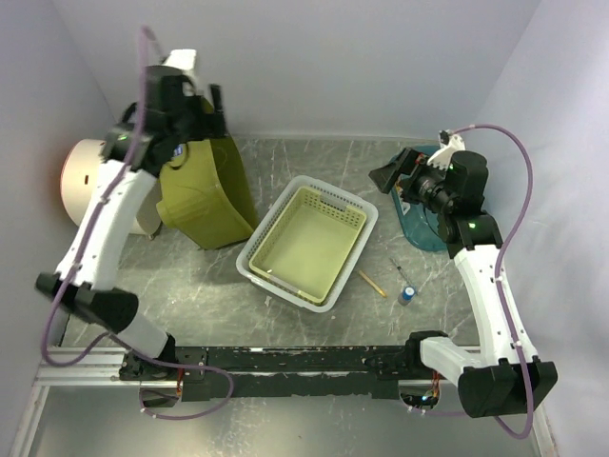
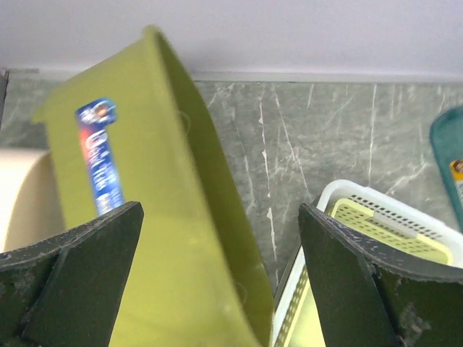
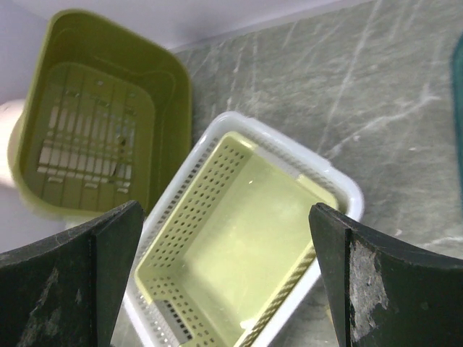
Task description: Turn the large container upside down
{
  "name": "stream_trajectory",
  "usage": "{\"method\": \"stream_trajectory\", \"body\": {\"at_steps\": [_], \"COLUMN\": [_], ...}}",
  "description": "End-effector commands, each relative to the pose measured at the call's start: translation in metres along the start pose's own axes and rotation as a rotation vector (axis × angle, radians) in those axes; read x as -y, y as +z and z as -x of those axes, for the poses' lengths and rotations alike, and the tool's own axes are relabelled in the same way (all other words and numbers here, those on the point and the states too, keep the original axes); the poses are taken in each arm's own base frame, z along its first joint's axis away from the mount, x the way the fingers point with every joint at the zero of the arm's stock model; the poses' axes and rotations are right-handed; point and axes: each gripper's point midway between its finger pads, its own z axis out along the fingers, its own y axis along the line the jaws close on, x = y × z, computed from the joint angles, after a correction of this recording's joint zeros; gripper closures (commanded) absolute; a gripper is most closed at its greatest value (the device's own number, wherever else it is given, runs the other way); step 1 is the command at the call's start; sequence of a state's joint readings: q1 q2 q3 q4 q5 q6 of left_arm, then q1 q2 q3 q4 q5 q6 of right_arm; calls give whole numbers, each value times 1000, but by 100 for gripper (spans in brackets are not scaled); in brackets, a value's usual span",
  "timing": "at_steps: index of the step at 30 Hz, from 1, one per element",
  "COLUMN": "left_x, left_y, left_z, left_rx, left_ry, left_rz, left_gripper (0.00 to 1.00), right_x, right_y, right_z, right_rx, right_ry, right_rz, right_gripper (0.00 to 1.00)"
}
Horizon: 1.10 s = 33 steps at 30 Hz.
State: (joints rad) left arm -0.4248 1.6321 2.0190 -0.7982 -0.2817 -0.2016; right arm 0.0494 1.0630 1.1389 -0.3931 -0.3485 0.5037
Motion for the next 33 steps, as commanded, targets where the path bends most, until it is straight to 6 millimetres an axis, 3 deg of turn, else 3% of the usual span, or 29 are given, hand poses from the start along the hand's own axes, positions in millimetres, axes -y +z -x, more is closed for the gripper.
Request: {"method": "stream_trajectory", "body": {"at_steps": [1, 5, 7, 11, 13, 15, 20, 25, 29, 31, 33], "left_x": [-21, -56, -66, -78, -85, -88, -91, -85, -90, -92, -90], "left_y": [-45, -46, -49, -54, -56, -55, -53, -45, -43, -43, -41], "left_z": [7, -19, -25, -29, -30, -33, -35, -41, -48, -50, -53], "left_rx": [26, -19, -31, -35, -40, -49, -56, -79, -90, -96, -108], "left_ry": [-264, -356, -374, -383, -384, -386, -398, -406, -400, -396, -396], "left_rz": [-136, -94, -76, -47, -34, -31, -44, -77, -50, -44, -56], "left_gripper": [1, 1, 1, 1, 1, 1, 1, 2, 2, 2, 2], "right_x": [-45, -100, -131, -149, -143, -123, -59, 1, 46, 48, 24], "right_y": [11, 45, 57, 74, 77, 75, 56, 23, 5, 2, 10], "right_z": [-8, -56, -99, -173, -202, -228, -266, -272, -244, -228, -204], "right_rx": [-34, -145, -244, -463, -546, -614, -702, -766, -736, -707, -650], "right_ry": [-27, -118, -203, -296, -319, -316, -320, -276, -251, -266, -263], "right_rz": [143, 195, 214, 225, 190, 136, -34, -177, -330, -359, -295], "right_gripper": [0, 0, 0, 0, 0, 0, 0, 0, 0, 0, 0]}}
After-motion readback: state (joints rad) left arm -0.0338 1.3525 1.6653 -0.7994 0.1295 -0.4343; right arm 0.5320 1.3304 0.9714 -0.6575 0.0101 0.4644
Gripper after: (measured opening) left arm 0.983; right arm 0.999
